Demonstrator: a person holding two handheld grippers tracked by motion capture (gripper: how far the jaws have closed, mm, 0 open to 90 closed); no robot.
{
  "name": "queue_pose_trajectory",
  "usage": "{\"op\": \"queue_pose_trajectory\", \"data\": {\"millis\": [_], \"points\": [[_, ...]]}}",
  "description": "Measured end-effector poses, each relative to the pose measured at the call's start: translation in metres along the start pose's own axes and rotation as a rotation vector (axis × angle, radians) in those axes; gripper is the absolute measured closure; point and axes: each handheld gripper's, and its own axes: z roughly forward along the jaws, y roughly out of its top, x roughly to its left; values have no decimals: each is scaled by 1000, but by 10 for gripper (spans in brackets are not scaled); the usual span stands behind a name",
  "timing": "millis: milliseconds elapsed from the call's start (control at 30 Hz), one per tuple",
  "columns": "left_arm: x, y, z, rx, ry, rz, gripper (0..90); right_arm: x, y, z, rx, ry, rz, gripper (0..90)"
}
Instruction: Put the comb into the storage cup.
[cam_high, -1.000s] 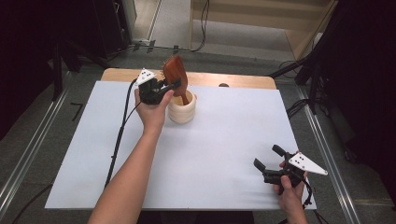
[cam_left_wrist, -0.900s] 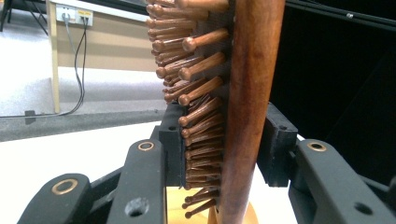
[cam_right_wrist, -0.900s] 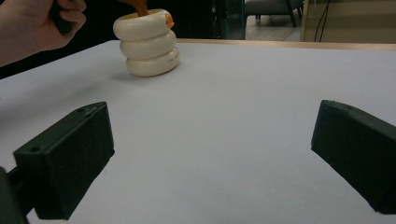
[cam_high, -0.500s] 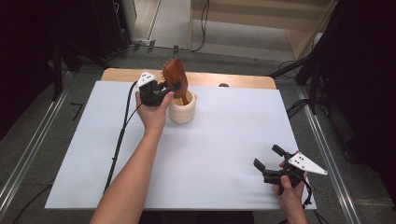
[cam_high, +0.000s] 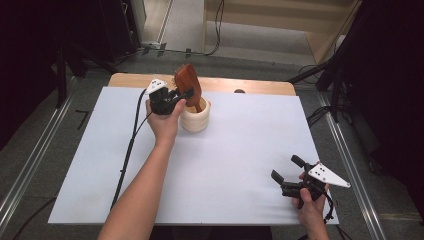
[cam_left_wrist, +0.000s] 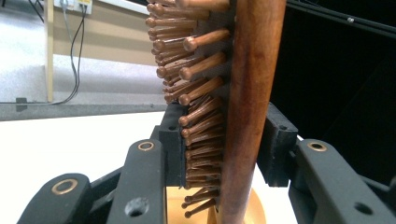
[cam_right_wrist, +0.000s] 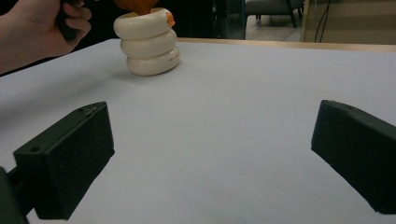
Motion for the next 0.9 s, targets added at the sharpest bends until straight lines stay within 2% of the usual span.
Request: {"op": "queue_pose_trajectory", "data": {"millis": [300,400,600,800,900], "points": [[11,-2,-3,1,11,-91,601,0,0,0,3,-1,-2,0],[16,-4,-5,-5,16,-132,601,0,0,0,4,-3,-4,0],[19,-7,-8,-9,12,-147,600,0,0,0,4,-3,-4,0],[21,-8,-8,-15,29,-166,576,0,0,0,6,-5,-5,0],[22,-9,-10,-18,40,-158,547,0,0,0,6,-4,-4,0]]}}
